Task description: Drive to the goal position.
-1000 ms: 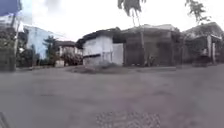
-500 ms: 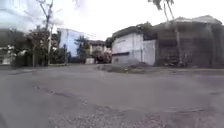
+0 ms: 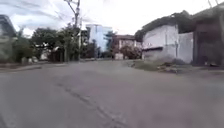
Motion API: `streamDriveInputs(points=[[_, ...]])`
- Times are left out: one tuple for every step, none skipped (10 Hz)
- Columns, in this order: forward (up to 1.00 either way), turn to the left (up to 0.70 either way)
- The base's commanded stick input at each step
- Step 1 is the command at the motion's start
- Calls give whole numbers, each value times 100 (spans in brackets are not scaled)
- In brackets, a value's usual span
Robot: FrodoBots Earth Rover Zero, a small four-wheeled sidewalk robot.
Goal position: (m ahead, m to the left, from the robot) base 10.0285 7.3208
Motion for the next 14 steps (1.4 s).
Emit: streamDriveInputs(points=[[100, 47], [100, 47], [100, 47], [100, 47], [100, 47], [100, 47], [100, 21], [100, 7], [100, 7], [100, 7], [100, 7], [100, 7], [100, 7], [100, 7]])
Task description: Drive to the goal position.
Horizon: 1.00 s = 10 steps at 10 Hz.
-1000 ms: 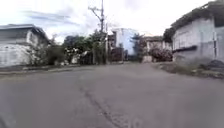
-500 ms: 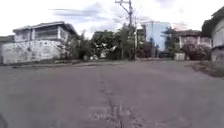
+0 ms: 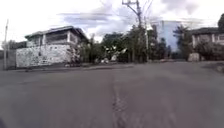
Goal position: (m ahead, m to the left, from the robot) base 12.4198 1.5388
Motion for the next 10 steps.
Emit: streamDriveInputs(points=[[100, 7], [100, 7], [100, 7], [100, 7], [100, 7], [100, 7], [100, 7], [100, 7], [100, 7], [100, 7]])
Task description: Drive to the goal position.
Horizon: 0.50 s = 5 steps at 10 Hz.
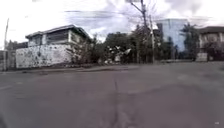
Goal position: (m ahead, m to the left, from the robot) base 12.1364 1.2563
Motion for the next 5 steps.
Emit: streamDriveInputs(points=[[100, 7], [100, 7], [100, 7], [100, 7], [100, 7]])
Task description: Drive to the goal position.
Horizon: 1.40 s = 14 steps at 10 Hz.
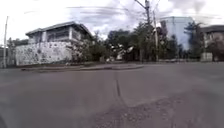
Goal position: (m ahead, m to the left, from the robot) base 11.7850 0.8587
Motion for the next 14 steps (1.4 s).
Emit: streamDriveInputs(points=[[100, 7], [100, 7], [100, 7], [100, 7], [100, 7], [100, 7], [100, 7], [100, 7], [100, 7], [100, 7], [100, 7], [100, 7], [100, 7], [100, 7]])
